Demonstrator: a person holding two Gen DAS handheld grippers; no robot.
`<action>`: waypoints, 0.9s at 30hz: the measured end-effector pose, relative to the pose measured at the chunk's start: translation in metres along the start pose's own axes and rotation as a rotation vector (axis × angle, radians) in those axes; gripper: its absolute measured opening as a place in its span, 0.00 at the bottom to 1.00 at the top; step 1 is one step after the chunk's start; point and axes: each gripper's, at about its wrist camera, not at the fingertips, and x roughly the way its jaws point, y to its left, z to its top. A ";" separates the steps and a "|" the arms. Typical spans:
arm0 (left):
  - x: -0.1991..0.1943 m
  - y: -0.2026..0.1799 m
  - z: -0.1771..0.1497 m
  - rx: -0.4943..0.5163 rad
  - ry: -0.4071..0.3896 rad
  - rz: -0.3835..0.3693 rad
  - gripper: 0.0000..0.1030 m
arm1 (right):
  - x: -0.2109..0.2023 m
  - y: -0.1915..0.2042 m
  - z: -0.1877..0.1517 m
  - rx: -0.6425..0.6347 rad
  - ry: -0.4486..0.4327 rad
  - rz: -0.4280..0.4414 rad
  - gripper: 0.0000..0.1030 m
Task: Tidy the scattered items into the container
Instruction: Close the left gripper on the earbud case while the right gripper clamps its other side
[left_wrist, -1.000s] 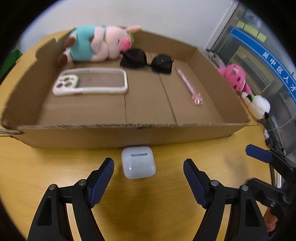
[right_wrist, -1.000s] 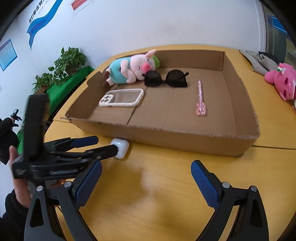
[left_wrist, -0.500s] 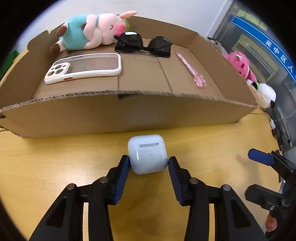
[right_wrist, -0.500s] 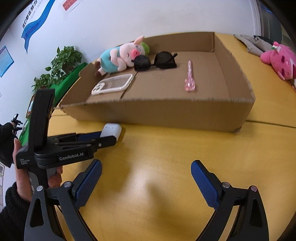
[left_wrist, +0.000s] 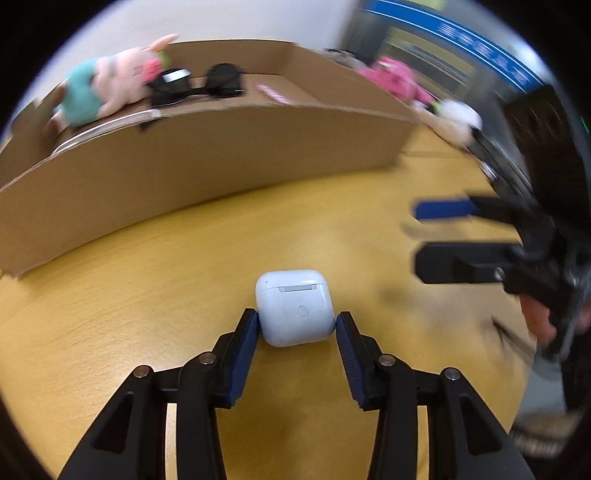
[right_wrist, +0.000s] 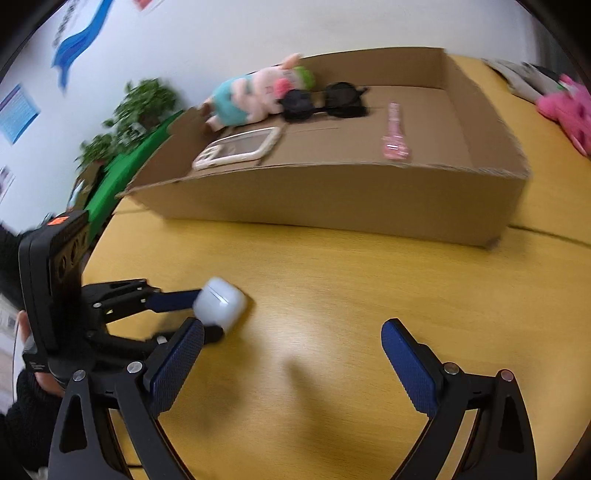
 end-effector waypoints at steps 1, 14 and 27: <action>-0.001 -0.004 -0.003 0.050 0.011 -0.022 0.41 | 0.003 0.005 0.001 -0.035 0.022 0.021 0.96; -0.009 -0.026 -0.030 0.479 0.083 -0.123 0.42 | 0.054 0.063 -0.009 -0.321 0.295 0.203 0.80; -0.011 -0.032 -0.037 0.578 0.061 -0.099 0.42 | 0.063 0.081 -0.018 -0.385 0.329 0.182 0.45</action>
